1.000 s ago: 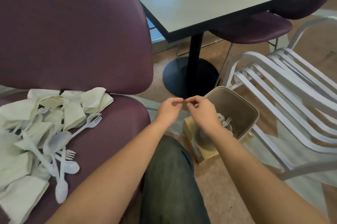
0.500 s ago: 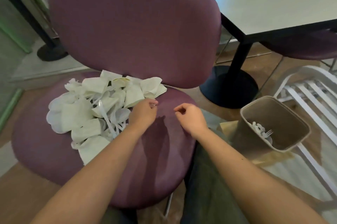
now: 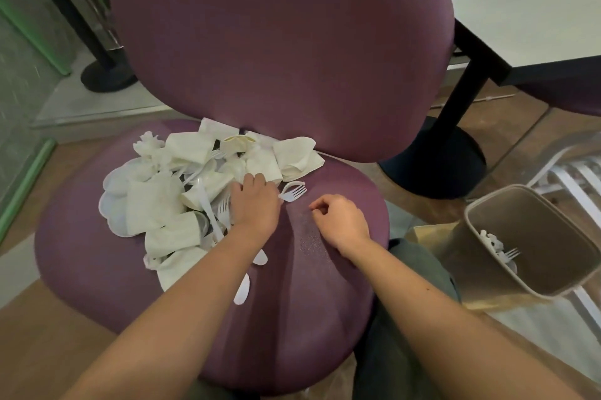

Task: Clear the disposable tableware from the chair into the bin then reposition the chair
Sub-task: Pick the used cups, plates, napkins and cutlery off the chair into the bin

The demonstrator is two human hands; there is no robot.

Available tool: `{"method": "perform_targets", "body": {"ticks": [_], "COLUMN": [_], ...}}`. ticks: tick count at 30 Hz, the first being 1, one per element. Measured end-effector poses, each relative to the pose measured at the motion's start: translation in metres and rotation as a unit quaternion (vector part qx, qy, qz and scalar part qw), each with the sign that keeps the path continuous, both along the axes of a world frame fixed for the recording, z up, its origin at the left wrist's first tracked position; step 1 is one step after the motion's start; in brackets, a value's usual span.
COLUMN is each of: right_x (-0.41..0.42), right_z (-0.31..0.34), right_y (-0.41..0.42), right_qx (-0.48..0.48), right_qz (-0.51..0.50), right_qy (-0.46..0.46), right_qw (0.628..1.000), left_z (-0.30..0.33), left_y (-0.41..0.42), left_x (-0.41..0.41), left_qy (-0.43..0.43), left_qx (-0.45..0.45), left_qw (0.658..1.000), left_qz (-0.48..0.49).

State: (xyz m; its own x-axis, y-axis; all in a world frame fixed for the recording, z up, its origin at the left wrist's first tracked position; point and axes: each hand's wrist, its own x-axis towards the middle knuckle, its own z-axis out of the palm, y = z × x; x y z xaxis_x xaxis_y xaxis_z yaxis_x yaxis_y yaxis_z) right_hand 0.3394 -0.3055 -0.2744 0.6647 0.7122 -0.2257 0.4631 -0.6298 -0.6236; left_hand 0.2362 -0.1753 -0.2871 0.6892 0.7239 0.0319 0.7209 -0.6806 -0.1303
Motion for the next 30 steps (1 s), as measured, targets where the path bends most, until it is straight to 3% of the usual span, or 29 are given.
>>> {"method": "perform_targets", "body": {"ticks": [4, 8, 12, 17, 23, 25, 30], "right_x": [-0.001, -0.002, -0.001, 0.013, 0.042, 0.054, 0.089], "right_z": [-0.001, -0.002, 0.002, 0.019, 0.032, 0.033, 0.039], "right_y": [0.003, 0.004, 0.004, -0.007, -0.049, -0.064, -0.107], "right_qx": [-0.008, -0.006, 0.059, 0.196, 0.259, 0.256, 0.239], "right_qz": [-0.006, -0.037, -0.092, -0.18, -0.259, -0.28, -0.33], "right_qy": [-0.007, 0.023, 0.122, 0.274, 0.326, 0.319, 0.284], "right_qw": [1.0, 0.999, 0.987, 0.924, 0.872, 0.869, 0.868], "left_z": [-0.003, 0.005, 0.014, 0.029, 0.037, 0.038, 0.041], "left_y": [-0.001, -0.005, -0.013, -0.032, -0.068, -0.083, -0.124], "left_x": [0.003, 0.008, 0.02, 0.043, 0.072, 0.085, 0.128], "left_qy": [-0.016, -0.121, -0.238, -0.312, -0.306, -0.315, -0.287], "left_qx": [-0.035, -0.126, -0.279, -0.435, -0.519, -0.552, -0.583], "left_qw": [0.999, 0.985, 0.93, 0.844, 0.797, 0.771, 0.758], "left_qz": [-0.013, 0.007, 0.023, 0.024, -0.03, -0.032, -0.061]}}
